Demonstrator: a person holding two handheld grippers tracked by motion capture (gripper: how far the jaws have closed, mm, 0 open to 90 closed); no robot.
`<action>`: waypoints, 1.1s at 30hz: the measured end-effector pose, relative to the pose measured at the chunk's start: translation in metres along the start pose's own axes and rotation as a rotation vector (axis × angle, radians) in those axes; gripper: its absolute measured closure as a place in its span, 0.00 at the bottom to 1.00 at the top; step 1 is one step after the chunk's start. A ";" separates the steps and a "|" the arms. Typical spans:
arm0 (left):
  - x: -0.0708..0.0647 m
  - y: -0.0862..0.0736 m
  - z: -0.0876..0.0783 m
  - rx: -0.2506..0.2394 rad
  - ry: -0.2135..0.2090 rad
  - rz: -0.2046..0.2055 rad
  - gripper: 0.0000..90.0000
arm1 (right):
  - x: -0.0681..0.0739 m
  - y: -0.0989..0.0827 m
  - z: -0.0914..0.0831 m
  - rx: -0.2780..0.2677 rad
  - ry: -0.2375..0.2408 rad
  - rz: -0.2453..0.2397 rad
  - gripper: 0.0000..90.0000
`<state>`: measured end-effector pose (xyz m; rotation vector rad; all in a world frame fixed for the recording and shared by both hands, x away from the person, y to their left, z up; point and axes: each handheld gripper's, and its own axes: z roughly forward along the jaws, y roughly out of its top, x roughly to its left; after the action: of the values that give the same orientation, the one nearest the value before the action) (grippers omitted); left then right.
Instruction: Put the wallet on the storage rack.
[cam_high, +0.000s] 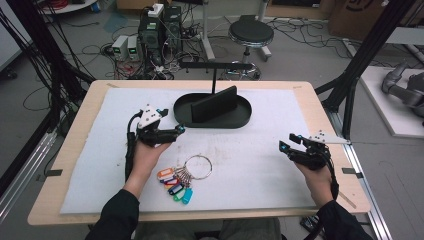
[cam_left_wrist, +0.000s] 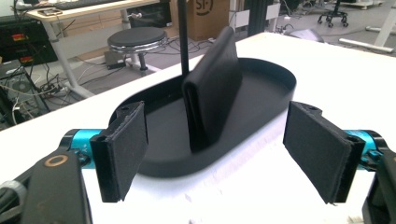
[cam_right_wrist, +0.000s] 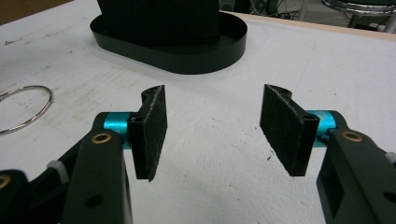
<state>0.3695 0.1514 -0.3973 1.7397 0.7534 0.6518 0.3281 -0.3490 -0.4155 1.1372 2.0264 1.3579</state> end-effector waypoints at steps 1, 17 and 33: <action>-0.001 -0.002 -0.005 0.001 -0.005 -0.004 0.24 | 0.000 0.000 0.000 0.004 0.000 -0.001 0.46; -0.016 -0.035 -0.067 0.037 0.049 0.046 0.25 | 0.000 0.000 0.000 -0.012 -0.001 0.009 0.41; -0.003 -0.048 -0.081 -0.004 0.080 0.011 0.25 | 0.008 0.002 -0.001 -0.026 0.034 -0.062 0.32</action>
<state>0.2995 0.2089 -0.4214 1.7237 0.7981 0.7329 0.3241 -0.3422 -0.4124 1.0377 2.0439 1.3774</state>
